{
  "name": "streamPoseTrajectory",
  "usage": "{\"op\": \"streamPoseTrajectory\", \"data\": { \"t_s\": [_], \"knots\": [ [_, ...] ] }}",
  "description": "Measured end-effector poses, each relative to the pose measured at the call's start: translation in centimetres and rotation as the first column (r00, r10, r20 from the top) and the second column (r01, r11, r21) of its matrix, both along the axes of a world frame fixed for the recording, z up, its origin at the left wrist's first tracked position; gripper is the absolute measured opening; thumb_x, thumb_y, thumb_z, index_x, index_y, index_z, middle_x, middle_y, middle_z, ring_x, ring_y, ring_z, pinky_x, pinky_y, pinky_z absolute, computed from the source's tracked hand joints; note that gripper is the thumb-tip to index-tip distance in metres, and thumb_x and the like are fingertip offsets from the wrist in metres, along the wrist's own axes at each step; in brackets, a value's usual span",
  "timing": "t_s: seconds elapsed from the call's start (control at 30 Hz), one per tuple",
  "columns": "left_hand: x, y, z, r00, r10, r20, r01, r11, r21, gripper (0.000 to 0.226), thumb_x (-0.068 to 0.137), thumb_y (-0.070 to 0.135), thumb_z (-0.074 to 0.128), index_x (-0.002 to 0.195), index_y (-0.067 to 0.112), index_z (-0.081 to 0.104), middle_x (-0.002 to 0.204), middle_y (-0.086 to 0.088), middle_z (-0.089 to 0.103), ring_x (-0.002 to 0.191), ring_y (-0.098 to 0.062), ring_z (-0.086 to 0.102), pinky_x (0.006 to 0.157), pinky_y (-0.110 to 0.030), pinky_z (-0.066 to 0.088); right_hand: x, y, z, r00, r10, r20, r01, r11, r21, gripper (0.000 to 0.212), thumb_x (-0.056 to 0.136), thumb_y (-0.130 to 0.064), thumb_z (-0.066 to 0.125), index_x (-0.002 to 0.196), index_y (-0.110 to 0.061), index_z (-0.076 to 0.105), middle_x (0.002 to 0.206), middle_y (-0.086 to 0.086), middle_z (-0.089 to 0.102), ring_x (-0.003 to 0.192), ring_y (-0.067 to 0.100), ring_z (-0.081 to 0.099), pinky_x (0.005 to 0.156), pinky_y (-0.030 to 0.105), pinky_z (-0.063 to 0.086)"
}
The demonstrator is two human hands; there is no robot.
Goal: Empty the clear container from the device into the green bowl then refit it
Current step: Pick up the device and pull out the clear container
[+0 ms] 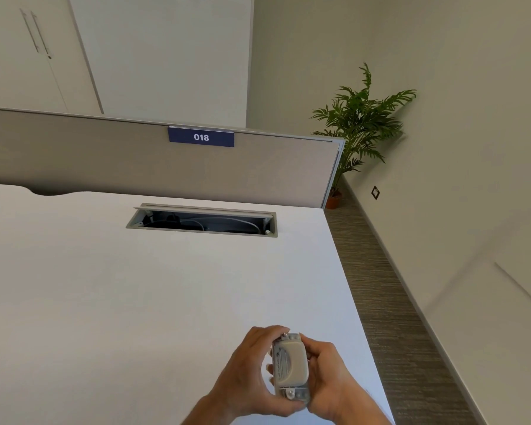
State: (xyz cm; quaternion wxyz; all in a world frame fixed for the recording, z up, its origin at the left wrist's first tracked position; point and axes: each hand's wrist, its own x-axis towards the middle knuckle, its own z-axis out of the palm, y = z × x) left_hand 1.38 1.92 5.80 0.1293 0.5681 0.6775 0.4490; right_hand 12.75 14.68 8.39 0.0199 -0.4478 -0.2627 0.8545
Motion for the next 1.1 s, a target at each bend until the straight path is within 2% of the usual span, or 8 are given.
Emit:
{"op": "streamPoseTrajectory", "data": {
  "t_s": [0.13, 0.27, 0.37, 0.57, 0.77, 0.93, 1.03, 1.1],
  "knots": [
    [-0.5, 0.3, 0.6, 0.989, 0.142, 0.045, -0.143, 0.989, 0.035, 0.096, 0.051, 0.06, 0.092, 0.132, 0.035, 0.046, 0.124, 0.025, 0.054, 0.112, -0.007, 0.057, 0.09, -0.007, 0.045, 0.4, -0.5, 0.8, 0.993, -0.052, -0.107, 0.047, 0.998, -0.044, 0.044, 0.085, -0.029, 0.064, 0.11, 0.006, 0.076, 0.111, 0.03, 0.073, 0.091, 0.045, 0.073, 0.075, 0.048, 0.063],
    [-1.4, 0.5, 0.9, 0.967, 0.239, 0.085, -0.242, 0.97, 0.024, 0.099, 0.049, 0.06, 0.092, 0.132, 0.026, 0.05, 0.121, 0.018, 0.056, 0.113, 0.002, 0.054, 0.089, -0.003, 0.042, 1.1, -1.5, 0.5, 0.976, -0.119, -0.182, 0.1, 0.989, -0.111, 0.041, 0.097, -0.019, 0.055, 0.117, 0.015, 0.068, 0.114, 0.037, 0.07, 0.098, 0.052, 0.072, 0.073, 0.056, 0.064],
    [-1.4, 0.7, 1.0, 0.959, 0.264, 0.104, -0.266, 0.964, 0.001, 0.1, 0.047, 0.058, 0.092, 0.132, 0.025, 0.05, 0.121, 0.015, 0.058, 0.114, 0.003, 0.054, 0.091, -0.001, 0.04, 1.1, -2.0, 0.3, 0.965, -0.189, -0.181, 0.166, 0.977, -0.133, 0.043, 0.102, -0.021, 0.05, 0.117, 0.015, 0.066, 0.109, 0.037, 0.071, 0.093, 0.053, 0.073, 0.069, 0.055, 0.065],
    [-1.4, 0.6, 1.1, 0.961, 0.253, 0.112, -0.255, 0.967, 0.004, 0.101, 0.048, 0.058, 0.093, 0.133, 0.025, 0.05, 0.124, 0.014, 0.059, 0.116, -0.002, 0.055, 0.092, -0.004, 0.042, 1.4, -2.4, 1.0, 0.961, -0.224, -0.165, 0.189, 0.961, -0.203, 0.045, 0.102, -0.023, 0.05, 0.12, 0.015, 0.064, 0.118, 0.038, 0.069, 0.098, 0.055, 0.071, 0.084, 0.056, 0.053],
    [-1.1, 0.6, 1.1, 0.958, 0.252, 0.134, -0.257, 0.966, 0.018, 0.1, 0.048, 0.058, 0.094, 0.133, 0.028, 0.049, 0.125, 0.015, 0.059, 0.117, -0.004, 0.056, 0.092, -0.005, 0.042, 1.7, -2.6, 1.5, 0.96, -0.22, -0.172, 0.177, 0.956, -0.232, 0.044, 0.101, -0.022, 0.052, 0.123, 0.015, 0.062, 0.124, 0.039, 0.066, 0.101, 0.056, 0.07, 0.08, 0.058, 0.061],
    [-1.0, 0.5, 1.0, 0.961, 0.249, 0.122, -0.255, 0.966, 0.033, 0.099, 0.049, 0.059, 0.093, 0.133, 0.034, 0.047, 0.125, 0.018, 0.058, 0.118, -0.006, 0.056, 0.092, -0.006, 0.045, 2.0, -2.8, 2.0, 0.969, -0.172, -0.175, 0.138, 0.972, -0.192, 0.048, 0.09, -0.019, 0.059, 0.124, 0.015, 0.062, 0.131, 0.038, 0.062, 0.105, 0.056, 0.068, 0.099, 0.054, 0.047],
    [-1.0, 0.4, 1.2, 0.961, 0.251, 0.117, -0.258, 0.965, 0.047, 0.098, 0.049, 0.058, 0.093, 0.132, 0.032, 0.048, 0.125, 0.016, 0.059, 0.117, -0.006, 0.057, 0.091, -0.004, 0.044, 2.0, -2.9, 2.1, 0.97, -0.151, -0.191, 0.122, 0.98, -0.156, 0.052, 0.083, -0.018, 0.063, 0.123, 0.015, 0.063, 0.135, 0.038, 0.06, 0.104, 0.056, 0.069, 0.091, 0.057, 0.053],
    [-0.9, 0.3, 1.2, 0.967, 0.24, 0.091, -0.245, 0.968, 0.052, 0.097, 0.05, 0.058, 0.093, 0.132, 0.03, 0.048, 0.123, 0.013, 0.06, 0.114, -0.004, 0.057, 0.09, -0.004, 0.044, 1.9, -2.9, 2.2, 0.97, -0.135, -0.203, 0.113, 0.987, -0.116, 0.047, 0.088, -0.021, 0.062, 0.123, 0.01, 0.066, 0.136, 0.038, 0.059, 0.106, 0.054, 0.069, 0.083, 0.057, 0.061]
  ]
}}
